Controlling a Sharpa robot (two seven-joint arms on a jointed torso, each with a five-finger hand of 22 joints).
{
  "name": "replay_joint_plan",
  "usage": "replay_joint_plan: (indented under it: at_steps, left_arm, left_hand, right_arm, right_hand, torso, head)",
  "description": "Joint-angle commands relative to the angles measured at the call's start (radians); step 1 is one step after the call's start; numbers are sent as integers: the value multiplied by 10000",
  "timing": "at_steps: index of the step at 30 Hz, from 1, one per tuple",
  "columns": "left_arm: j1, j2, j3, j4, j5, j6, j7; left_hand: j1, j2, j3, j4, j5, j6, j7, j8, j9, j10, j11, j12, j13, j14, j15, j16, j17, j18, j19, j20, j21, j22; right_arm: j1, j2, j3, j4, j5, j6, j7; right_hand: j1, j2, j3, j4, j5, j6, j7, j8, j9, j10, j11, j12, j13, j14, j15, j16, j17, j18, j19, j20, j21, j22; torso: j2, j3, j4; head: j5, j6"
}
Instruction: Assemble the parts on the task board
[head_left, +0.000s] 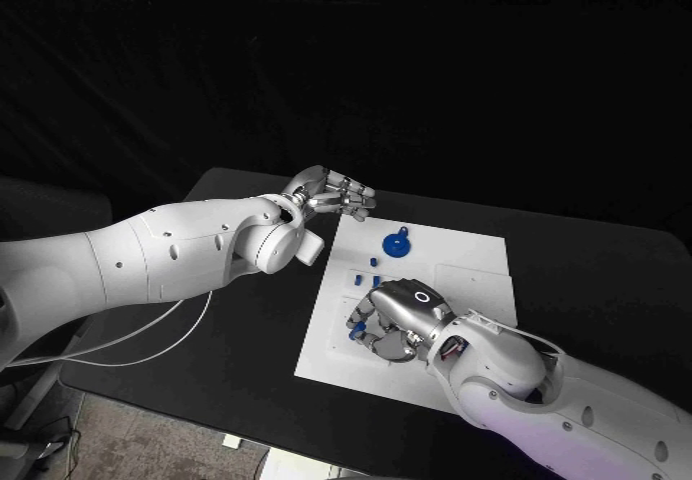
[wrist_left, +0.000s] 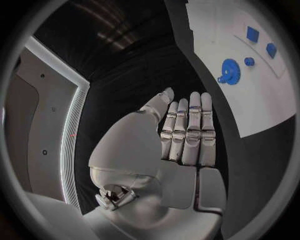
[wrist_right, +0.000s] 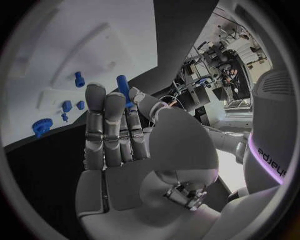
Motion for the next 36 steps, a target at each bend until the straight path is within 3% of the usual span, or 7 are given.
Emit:
replay_joint_plan:
  at_steps: [1,11,36]
  left_arm:
    - [17,30,7,15,68,155,43]
    - [17,31,7,13,68,177,26]
    - [17,12,6,3,68,202,-8]
  left_hand:
    - [-8,132,7,-31,-36,47,20,-20,3,-93,3,36,-4,-47,6,-36,-13,83,1,58,-51,27]
    - [-8,132,7,-31,-36,47,20,-20,3,-93,3,36,-4,-47,6,-36,-13,83,1,58,-51,27]
    - [-17,129,2,-27,-39,30,23,-23,2,-101,5,35,-5,-50,8,-37,-13,84,-2,60,-55,29]
  right_arm:
    - [-23,78,-55,-159,-260,103,174]
    - [-38,119,-154,-385,-443,227,117]
    - [-52,-57,-170,-397,-715,413,-22]
  right_hand:
    - [61,33,10,-91,23,66,20,9,-7,550,-485,42,11,14,-74,-51,12,222,364,-72,-56,10]
    - [31,50,12,-143,23,70,19,12,-6,551,-487,42,11,21,-78,-70,26,225,374,-77,-83,42]
    - [13,60,8,-196,23,77,17,11,-7,557,-487,41,11,21,-87,-79,58,224,383,-85,-79,110]
  torso:
    - [2,8,-1]
    - [0,6,-7]
    - [-5,-6,-10]
  head:
    - [-14,-12]
    - [-24,-65]
    - [6,-120]
